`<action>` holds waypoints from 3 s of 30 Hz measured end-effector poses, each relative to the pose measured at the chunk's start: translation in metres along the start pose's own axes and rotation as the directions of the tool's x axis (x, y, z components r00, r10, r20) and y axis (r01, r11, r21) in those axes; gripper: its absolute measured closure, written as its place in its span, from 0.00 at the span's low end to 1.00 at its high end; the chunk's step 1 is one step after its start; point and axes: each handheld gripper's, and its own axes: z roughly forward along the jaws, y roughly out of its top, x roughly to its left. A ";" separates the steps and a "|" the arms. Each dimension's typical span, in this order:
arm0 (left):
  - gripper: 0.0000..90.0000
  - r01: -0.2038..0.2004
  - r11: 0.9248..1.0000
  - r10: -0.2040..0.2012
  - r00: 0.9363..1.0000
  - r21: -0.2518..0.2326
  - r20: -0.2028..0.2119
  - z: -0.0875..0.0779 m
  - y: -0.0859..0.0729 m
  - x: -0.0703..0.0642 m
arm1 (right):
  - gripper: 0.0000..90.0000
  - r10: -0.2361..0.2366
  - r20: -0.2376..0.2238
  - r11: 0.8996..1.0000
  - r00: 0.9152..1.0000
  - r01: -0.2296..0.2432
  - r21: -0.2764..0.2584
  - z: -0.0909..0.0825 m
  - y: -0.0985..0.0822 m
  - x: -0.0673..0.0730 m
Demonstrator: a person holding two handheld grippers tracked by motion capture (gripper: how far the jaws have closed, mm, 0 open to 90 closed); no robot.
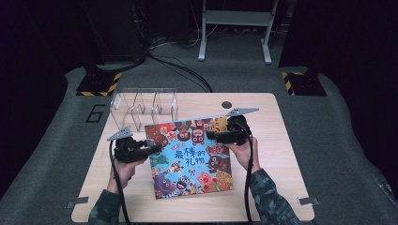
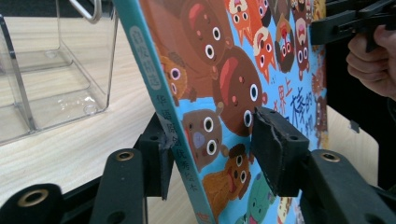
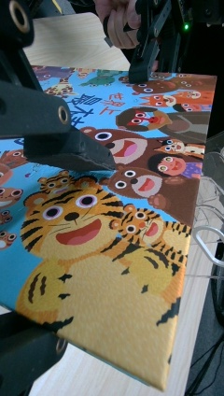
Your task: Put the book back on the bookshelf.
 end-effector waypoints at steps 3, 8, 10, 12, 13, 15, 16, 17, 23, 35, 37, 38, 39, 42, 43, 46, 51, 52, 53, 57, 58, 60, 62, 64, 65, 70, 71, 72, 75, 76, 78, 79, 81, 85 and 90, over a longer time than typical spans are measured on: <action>0.59 -0.020 1.000 0.020 1.000 -0.009 0.004 -0.002 0.003 -0.001 | 0.49 -0.011 0.001 1.000 1.000 0.011 -0.004 -0.002 0.003 0.000; 0.63 -0.034 0.999 0.034 0.999 -0.018 0.017 -0.007 0.008 -0.006 | 0.49 -0.032 0.008 0.999 0.999 0.032 -0.023 -0.008 0.006 0.002; 0.65 -0.046 0.998 0.047 0.999 -0.036 0.018 -0.008 0.009 -0.007 | 0.49 -0.041 0.015 0.999 0.999 0.041 -0.029 -0.010 0.008 0.003; 0.67 -0.063 0.997 0.064 0.998 -0.046 0.019 -0.012 0.012 -0.010 | 0.49 -0.059 0.018 0.997 0.998 0.059 -0.043 -0.013 0.010 0.005; 0.68 -0.063 0.997 0.064 0.998 -0.046 0.019 -0.012 0.012 -0.010 | 0.49 -0.059 0.018 0.997 0.998 0.059 -0.043 -0.013 0.010 0.005; 0.70 -0.080 0.995 0.082 0.996 -0.059 0.025 -0.016 0.014 -0.013 | 0.49 -0.075 0.023 0.995 0.997 0.077 -0.064 -0.017 0.011 0.008; 0.71 -0.086 0.994 0.088 0.996 -0.061 0.027 -0.017 0.015 -0.015 | 0.49 -0.081 0.024 0.994 0.996 0.082 -0.069 -0.018 0.011 0.009; 0.72 -0.086 0.994 0.088 0.996 -0.061 0.027 -0.017 0.015 -0.015 | 0.49 -0.081 0.024 0.994 0.996 0.082 -0.069 -0.018 0.011 0.009; 0.74 -0.159 0.984 0.162 0.986 -0.079 0.030 -0.025 0.017 -0.019 | 0.48 -0.114 0.025 0.988 0.993 0.116 -0.102 -0.023 0.011 0.013; 0.67 -0.152 0.981 0.167 0.978 -0.121 0.124 -0.020 0.023 -0.018 | 0.49 -0.148 0.005 0.983 0.989 0.148 -0.111 -0.027 0.007 0.012; 0.65 -0.169 0.979 0.183 0.975 -0.115 0.130 -0.017 0.027 -0.022 | 0.49 -0.155 0.002 0.982 0.988 0.154 -0.113 -0.027 0.006 0.012; 0.65 -0.169 0.979 0.183 0.975 -0.115 0.130 -0.017 0.027 -0.022 | 0.49 -0.155 0.002 0.982 0.988 0.154 -0.113 -0.027 0.006 0.012; 0.64 -0.194 0.975 0.206 0.972 -0.111 0.116 -0.015 0.032 -0.026 | 0.49 -0.152 0.002 0.982 0.988 0.152 -0.114 -0.028 0.006 0.014; 0.64 -0.205 0.971 0.221 0.966 -0.122 0.132 -0.013 0.039 -0.032 | 0.49 -0.157 -0.002 0.981 0.988 0.156 -0.116 -0.029 0.005 0.015; 0.65 -0.205 0.971 0.221 0.966 -0.122 0.132 -0.013 0.039 -0.032 | 0.49 -0.157 -0.002 0.981 0.988 0.156 -0.116 -0.029 0.005 0.015; 0.72 -0.230 0.960 0.252 0.958 -0.159 0.139 -0.014 0.046 -0.039 | 0.46 -0.171 -0.018 0.980 0.985 0.168 -0.111 -0.029 0.004 0.018; 0.75 -0.261 0.956 0.280 0.948 -0.133 0.152 -0.015 0.050 -0.042 | 0.44 -0.175 -0.003 0.980 0.985 0.174 -0.099 -0.029 0.004 0.020; 0.75 -0.269 0.955 0.286 0.946 -0.127 0.150 -0.015 0.051 -0.043 | 0.43 -0.167 -0.007 0.981 0.986 0.166 -0.098 -0.029 0.004 0.021; 0.75 -0.278 0.953 0.295 0.943 -0.119 0.157 -0.015 0.051 -0.044 | 0.42 -0.172 -0.003 0.980 0.985 0.171 -0.098 -0.028 0.004 0.021; 0.75 -0.293 0.949 0.309 0.939 -0.119 0.150 -0.017 0.050 -0.046 | 0.40 -0.174 0.006 0.979 0.985 0.173 -0.109 -0.027 0.003 0.022; 0.75 -0.293 0.949 0.309 0.939 -0.119 0.150 -0.017 0.050 -0.046 | 0.40 -0.174 0.006 0.979 0.985 0.173 -0.109 -0.027 0.003 0.022; 0.74 -0.320 0.943 0.330 0.932 -0.088 0.146 -0.018 0.051 -0.050 | 0.40 -0.178 0.003 0.977 0.984 0.177 -0.122 -0.029 0.001 0.023; 0.74 -0.330 0.941 0.338 0.930 -0.079 0.144 -0.018 0.052 -0.052 | 0.40 -0.181 0.001 0.976 0.984 0.180 -0.123 -0.029 0.000 0.023; 0.73 -0.337 0.939 0.344 0.929 -0.070 0.139 -0.018 0.051 -0.052 | 0.40 -0.186 0.001 0.975 0.983 0.184 -0.125 -0.030 0.000 0.024; 0.72 -0.337 0.939 0.344 0.929 -0.070 0.139 -0.018 0.051 -0.052 | 0.40 -0.187 0.001 0.975 0.982 0.185 -0.126 -0.030 0.000 0.024; 0.70 -0.323 0.945 0.326 0.931 -0.044 0.167 -0.013 0.048 -0.052 | 0.40 -0.187 0.003 0.974 0.982 0.185 -0.133 -0.031 -0.002 0.025; 0.69 -0.336 0.941 0.339 0.923 -0.048 0.180 -0.012 0.048 -0.052 | 0.40 -0.191 0.008 0.973 0.981 0.191 -0.134 -0.032 -0.003 0.025; 0.69 -0.336 0.941 0.339 0.923 -0.048 0.180 -0.012 0.048 -0.052 | 0.40 -0.188 0.006 0.973 0.982 0.187 -0.133 -0.032 -0.003 0.025; 0.70 -0.330 0.942 0.335 0.925 -0.059 0.178 -0.011 0.048 -0.054 | 0.39 -0.186 0.002 0.974 0.983 0.185 -0.132 -0.032 -0.004 0.025; 0.70 -0.319 0.945 0.328 0.928 -0.075 0.176 -0.011 0.048 -0.054 | 0.39 -0.186 0.002 0.974 0.983 0.185 -0.132 -0.032 -0.004 0.025; 0.73 -0.323 0.942 0.334 0.930 -0.089 0.157 -0.010 0.047 -0.056 | 0.36 -0.192 0.006 0.973 0.981 0.191 -0.133 -0.031 -0.004 0.026; 0.74 -0.319 0.943 0.331 0.929 -0.095 0.164 -0.009 0.048 -0.056 | 0.34 -0.193 0.010 0.973 0.981 0.192 -0.130 -0.031 -0.005 0.027; 0.74 -0.330 0.940 0.341 0.926 -0.087 0.164 -0.009 0.048 -0.057 | 0.31 -0.199 0.013 0.971 0.980 0.199 -0.129 -0.032 -0.006 0.027; 0.83 -0.354 0.932 0.361 0.922 -0.076 0.139 -0.010 0.049 -0.061 | 0.18 -0.172 0.064 0.975 0.983 0.179 -0.130 -0.047 -0.019 0.018; 0.86 -0.323 0.943 0.331 0.930 -0.074 0.161 -0.011 0.049 -0.056 | 0.15 -0.086 0.154 0.989 0.984 0.103 -0.108 -0.059 -0.050 -0.010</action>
